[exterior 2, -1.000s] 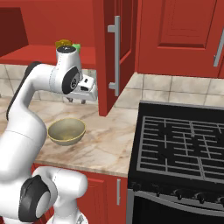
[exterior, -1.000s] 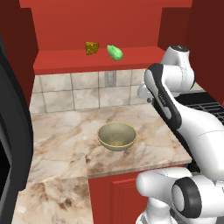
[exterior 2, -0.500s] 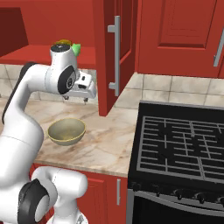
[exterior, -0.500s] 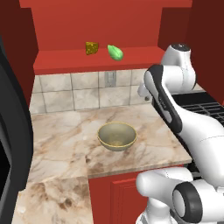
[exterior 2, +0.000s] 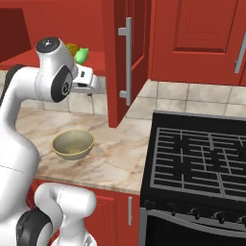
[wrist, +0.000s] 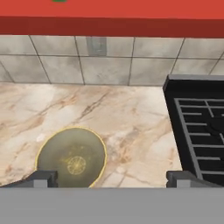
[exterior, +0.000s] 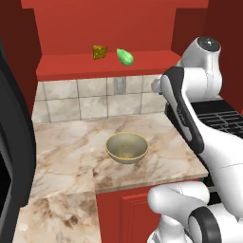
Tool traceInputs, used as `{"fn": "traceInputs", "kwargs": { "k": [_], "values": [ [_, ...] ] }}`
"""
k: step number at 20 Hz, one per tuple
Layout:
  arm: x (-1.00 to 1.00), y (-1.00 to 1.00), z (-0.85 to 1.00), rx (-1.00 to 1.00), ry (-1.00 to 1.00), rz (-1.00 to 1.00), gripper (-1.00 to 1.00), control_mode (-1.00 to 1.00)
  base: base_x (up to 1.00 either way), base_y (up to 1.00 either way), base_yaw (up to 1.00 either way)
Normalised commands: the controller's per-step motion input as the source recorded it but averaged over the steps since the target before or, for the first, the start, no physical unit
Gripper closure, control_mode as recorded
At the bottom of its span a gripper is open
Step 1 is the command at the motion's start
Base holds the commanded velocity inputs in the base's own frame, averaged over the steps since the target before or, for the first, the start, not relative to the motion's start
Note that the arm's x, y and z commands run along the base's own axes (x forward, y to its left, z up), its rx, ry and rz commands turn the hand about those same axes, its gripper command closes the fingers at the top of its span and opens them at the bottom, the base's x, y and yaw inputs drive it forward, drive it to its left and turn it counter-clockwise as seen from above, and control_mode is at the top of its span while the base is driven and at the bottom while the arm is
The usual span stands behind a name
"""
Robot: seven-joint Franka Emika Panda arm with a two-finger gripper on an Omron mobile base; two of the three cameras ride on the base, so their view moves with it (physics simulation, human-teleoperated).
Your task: Pick the corn from the cabinet and place it in the bowl. Then pick the bowl and place it in the sink. Then turn on the sink facuet.
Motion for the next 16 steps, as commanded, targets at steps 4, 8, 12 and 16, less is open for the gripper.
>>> {"fn": "traceInputs", "kwargs": {
  "k": [4,8,12,16],
  "values": [
    [0.08,0.26,0.74,0.00,-0.04,-0.02,-1.00,-1.00,0.00,0.00,0.00],
    [0.13,0.33,0.82,0.00,-0.03,-0.03,-1.00,-1.00,0.00,0.00,0.00],
    [0.24,0.34,0.71,0.00,-0.02,-0.03,-1.00,-1.00,0.00,0.00,0.00],
    [0.58,0.49,0.13,0.00,0.00,0.00,-1.00,-1.00,0.00,0.00,0.00]
  ]
}}
